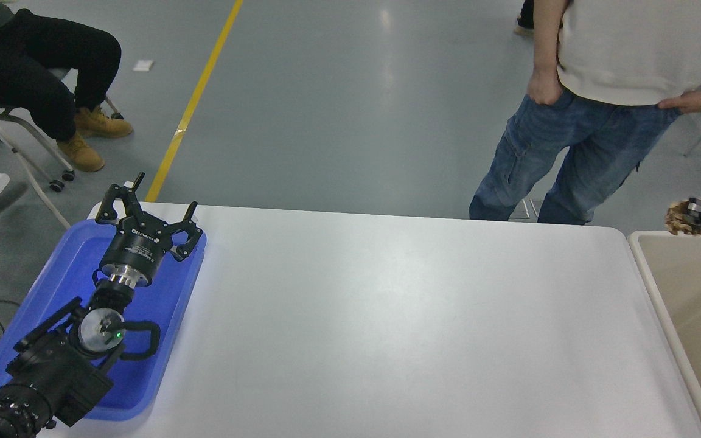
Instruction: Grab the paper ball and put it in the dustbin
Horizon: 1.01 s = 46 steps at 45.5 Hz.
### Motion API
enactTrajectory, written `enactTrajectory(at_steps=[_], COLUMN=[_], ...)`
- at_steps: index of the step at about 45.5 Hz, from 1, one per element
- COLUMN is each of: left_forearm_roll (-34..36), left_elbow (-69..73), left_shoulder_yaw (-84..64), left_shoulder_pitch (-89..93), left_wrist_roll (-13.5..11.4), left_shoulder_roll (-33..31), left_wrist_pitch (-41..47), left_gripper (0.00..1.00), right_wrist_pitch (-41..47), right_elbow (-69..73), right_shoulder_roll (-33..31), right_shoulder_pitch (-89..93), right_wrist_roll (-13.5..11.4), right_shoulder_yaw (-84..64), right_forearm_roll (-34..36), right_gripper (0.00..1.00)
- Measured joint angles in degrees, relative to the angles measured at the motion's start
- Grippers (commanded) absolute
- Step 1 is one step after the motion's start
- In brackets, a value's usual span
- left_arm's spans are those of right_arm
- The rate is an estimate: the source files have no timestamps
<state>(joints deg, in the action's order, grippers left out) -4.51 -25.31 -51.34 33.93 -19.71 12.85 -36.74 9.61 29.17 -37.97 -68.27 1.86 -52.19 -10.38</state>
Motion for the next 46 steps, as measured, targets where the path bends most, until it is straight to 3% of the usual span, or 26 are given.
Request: enactTrajectory(at_steps=[25,41,42,46], left_forearm_roll=[0.0,0.0,0.0,0.0], left_elbow=[0.0,0.0,0.0,0.0], left_shoulder_yaw=[0.0,0.0,0.0,0.0], left_shoulder_pitch=[0.0,0.0,0.0,0.0], left_wrist_roll=[0.1,0.1,0.1,0.1], left_shoulder_roll=[0.0,0.0,0.0,0.0], left_wrist_pitch=[0.0,0.0,0.0,0.0], left_gripper=[1.0,1.0,1.0,1.0], right_wrist_pitch=[-11.5,-13.2,-13.2,-13.3], right_elbow=[-14.2,-18.8,-19.0,-19.5], right_shoulder_roll=[4.1,7.0,7.2,7.5], right_shoulder_pitch=[24.8,31.8,32.1,33.0], right_wrist_roll=[-3.2,-3.6,-3.6,-3.6], right_shoulder_yaw=[14.3,18.8,19.0,19.4], right_forearm_roll=[6.0,6.3,6.3,6.3], right_gripper=[0.0,0.0,0.06,0.47])
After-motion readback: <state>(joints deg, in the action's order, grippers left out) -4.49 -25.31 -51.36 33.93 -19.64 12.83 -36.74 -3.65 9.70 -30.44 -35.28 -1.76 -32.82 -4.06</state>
